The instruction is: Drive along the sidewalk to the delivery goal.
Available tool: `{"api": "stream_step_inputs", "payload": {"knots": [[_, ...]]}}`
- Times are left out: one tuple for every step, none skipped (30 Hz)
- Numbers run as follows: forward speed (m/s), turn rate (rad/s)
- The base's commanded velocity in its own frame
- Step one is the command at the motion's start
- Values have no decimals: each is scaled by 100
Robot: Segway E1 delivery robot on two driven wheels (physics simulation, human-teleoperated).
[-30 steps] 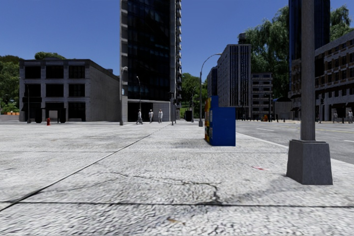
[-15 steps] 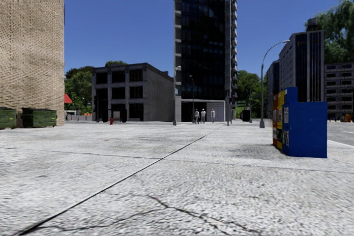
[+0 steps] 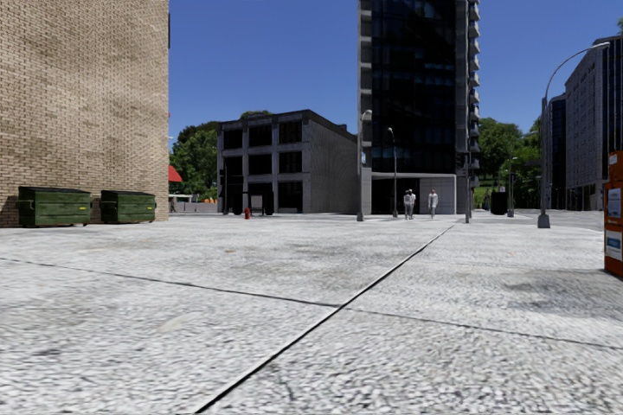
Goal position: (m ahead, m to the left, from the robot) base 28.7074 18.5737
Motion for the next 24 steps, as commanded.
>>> {"api": "stream_step_inputs", "payload": {"knots": [[200,5],[200,3],[200,2],[200,2],[200,2],[200,2],[200,2],[200,2],[200,2],[200,2],[200,2],[200,2],[200,2],[200,2],[200,2],[200,2],[200,2],[200,2],[200,2],[200,2],[200,2],[200,2],[200,2],[200,2]]}}
